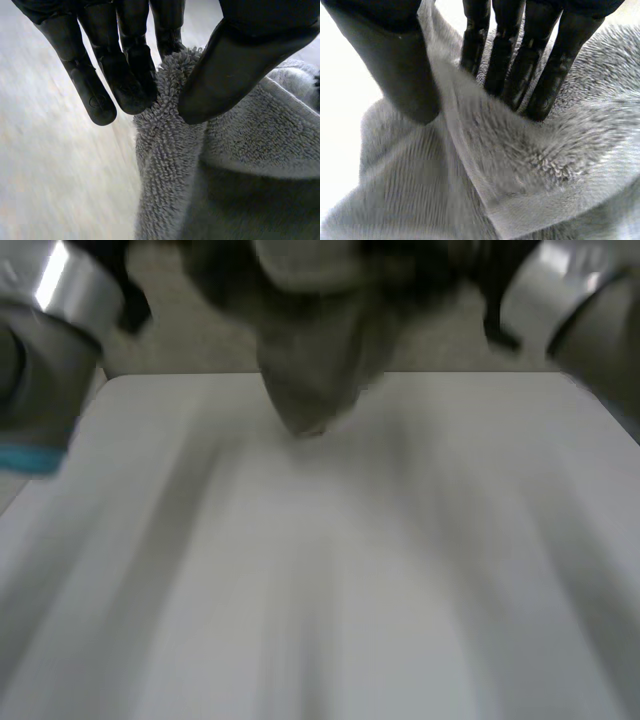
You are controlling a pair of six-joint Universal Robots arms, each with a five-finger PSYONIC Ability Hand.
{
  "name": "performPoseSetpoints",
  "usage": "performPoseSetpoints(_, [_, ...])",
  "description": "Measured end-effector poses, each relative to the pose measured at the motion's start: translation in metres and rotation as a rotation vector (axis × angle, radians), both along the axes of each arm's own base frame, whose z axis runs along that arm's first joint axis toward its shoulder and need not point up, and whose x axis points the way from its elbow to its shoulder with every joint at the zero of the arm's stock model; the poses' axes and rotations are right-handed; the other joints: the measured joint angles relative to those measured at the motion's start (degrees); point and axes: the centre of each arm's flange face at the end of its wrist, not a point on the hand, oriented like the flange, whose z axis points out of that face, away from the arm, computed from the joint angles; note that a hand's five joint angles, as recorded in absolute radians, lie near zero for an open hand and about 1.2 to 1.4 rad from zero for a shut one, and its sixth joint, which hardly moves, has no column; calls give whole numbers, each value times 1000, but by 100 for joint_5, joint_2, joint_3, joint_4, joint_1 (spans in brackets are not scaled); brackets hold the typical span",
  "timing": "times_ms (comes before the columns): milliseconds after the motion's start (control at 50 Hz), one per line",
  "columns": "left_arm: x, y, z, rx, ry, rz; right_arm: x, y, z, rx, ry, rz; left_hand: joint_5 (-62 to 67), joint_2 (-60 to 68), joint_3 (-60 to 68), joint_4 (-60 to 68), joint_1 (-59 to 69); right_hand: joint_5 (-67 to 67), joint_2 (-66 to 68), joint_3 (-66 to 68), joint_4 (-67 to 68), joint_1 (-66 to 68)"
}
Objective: Fold the towel.
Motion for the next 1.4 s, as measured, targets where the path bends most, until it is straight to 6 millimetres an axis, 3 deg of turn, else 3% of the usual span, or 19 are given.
performPoseSetpoints(40, [-1,6,-36,87,-56,-30,-8,2,-35,93,110,-12,0,0,1,-4,0,-1865,-1873,-1848,-1833,-1833])
performPoseSetpoints(60, [-2,8,-46,111,-72,-41,-11,3,-44,116,143,-16,-1,-5,-7,-34,0,-2292,-2271,-2244,-2165,-2214])
performPoseSetpoints(120, [-5,24,-103,250,-159,-114,-23,13,-91,210,339,-38,-5,-22,-57,-274,-1,-2903,-2913,-2921,-2920,-2939])
performPoseSetpoints(240, [-18,61,-180,450,-274,-263,-38,29,-139,294,576,-83,-434,-829,-915,-1104,-319,-2903,-2913,-2934,-2923,-2954])
performPoseSetpoints(300, [-26,79,-204,513,-316,-323,-42,33,-151,324,611,-108,-1002,-1312,-1368,-1573,-898,-2903,-2913,-2934,-2923,-2957])
performPoseSetpoints(420, [-32,87,-213,520,-347,-350,-44,37,-160,376,567,-143,-1987,-2207,-2237,-2466,-1856,-2903,-2913,-2934,-2923,-2975])
performPoseSetpoints(540, [-24,64,-190,438,-333,-282,-43,39,-164,459,430,-173,-4865,-5038,-5083,-5275,-4744,-2903,-2913,-2934,-2923,-2976])
performPoseSetpoints(600, [-18,54,-177,404,-324,-250,-40,42,-167,515,353,-178,-5670,-5784,-5810,-5984,-5469,-2903,-2913,-2934,-2923,-2976])
performPoseSetpoints(720, [-12,41,-159,353,-311,-217,-32,50,-179,636,211,-177,-5884,-6018,-6096,-6231,-5588,-2903,-2913,-2934,-2922,-2976])
performPoseSetpoints(880, [-2,22,-153,306,-331,-177,-20,52,-201,709,84,-166,-5892,-6046,-6096,-6237,-5588,-2572,-2691,-2740,-2770,-2698])
performPoseSetpoints(1020, [-5,6,-176,258,-464,-200,-5,59,-223,743,37,-170,-5892,-6053,-6096,-6238,-5588,-2533,-2678,-2717,-2746,-2636])
performPoseSetpoints(1160, [-12,-7,-212,236,-592,-225,5,66,-243,741,56,-226,-5892,-6053,-6096,-6239,-5588,-2460,-2596,-2638,-2669,-2550])
performPoseSetpoints(1400, [-22,-30,-251,243,-643,-225,20,58,-259,702,22,-243,-5512,-5800,-5874,-6095,-5465,-238,-281,-333,-372,-322])
